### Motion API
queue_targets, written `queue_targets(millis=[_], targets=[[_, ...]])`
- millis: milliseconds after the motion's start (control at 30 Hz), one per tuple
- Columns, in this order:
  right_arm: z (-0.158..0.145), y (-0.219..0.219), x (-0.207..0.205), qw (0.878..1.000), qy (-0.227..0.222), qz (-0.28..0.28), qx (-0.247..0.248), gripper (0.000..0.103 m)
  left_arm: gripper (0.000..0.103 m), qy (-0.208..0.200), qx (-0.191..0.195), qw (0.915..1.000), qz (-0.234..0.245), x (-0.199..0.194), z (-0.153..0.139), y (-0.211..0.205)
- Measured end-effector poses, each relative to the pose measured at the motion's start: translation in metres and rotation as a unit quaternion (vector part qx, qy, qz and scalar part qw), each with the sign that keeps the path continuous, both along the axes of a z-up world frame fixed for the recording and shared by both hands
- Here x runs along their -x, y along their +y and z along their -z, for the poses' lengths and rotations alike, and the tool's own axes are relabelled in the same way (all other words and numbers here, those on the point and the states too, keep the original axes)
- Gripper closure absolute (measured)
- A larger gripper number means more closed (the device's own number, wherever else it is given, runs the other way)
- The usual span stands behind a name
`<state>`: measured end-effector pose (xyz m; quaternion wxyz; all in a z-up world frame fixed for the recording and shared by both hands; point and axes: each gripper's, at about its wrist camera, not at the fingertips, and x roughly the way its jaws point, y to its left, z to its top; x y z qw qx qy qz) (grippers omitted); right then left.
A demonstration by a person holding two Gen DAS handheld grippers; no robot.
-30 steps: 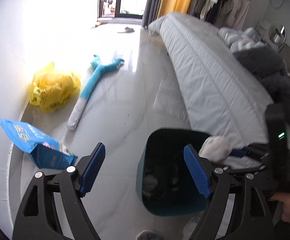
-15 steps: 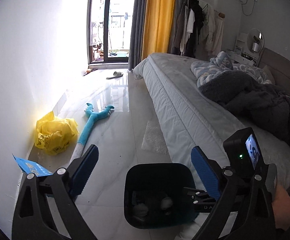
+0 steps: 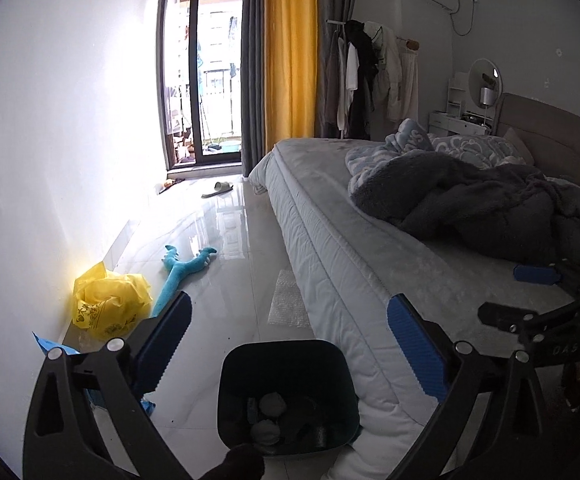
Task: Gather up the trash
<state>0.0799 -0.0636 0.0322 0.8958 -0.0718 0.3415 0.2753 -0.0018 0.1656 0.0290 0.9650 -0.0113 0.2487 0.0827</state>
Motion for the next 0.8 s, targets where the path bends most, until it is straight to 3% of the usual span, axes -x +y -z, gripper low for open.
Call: queue_targets(millis=[133, 233, 367, 500, 600, 800], targets=[[-0.022, -0.041, 0.021, 0.999, -0.041, 0.024, -0.026, 0.004, 0.003, -0.019, 0.002, 0.9998, 0.003, 0.011, -0.005, -0.011], [-0.037, -0.075, 0.04, 0.995, -0.077, 0.055, -0.045, 0.003, 0.003, -0.012, 0.016, 0.9997, 0.01, 0.016, -0.002, -0.017], [-0.049, -0.12, 0.063, 0.985, -0.107, 0.105, -0.08, 0.003, 0.003, -0.023, 0.003, 0.9997, 0.012, 0.025, -0.004, -0.031], [-0.052, -0.154, 0.086, 0.98, -0.133, 0.123, -0.083, 0.003, 0.003, -0.029, -0.006, 0.9996, 0.006, 0.033, -0.005, -0.045], [-0.049, -0.175, 0.097, 0.979, -0.131, 0.128, -0.092, 0.003, 0.003, -0.037, -0.026, 0.999, 0.004, 0.04, -0.005, -0.058], [-0.031, -0.188, 0.103, 0.982, -0.122, 0.114, -0.084, 0.003, 0.003, -0.044, -0.027, 0.9985, 0.015, 0.045, -0.006, -0.072]])
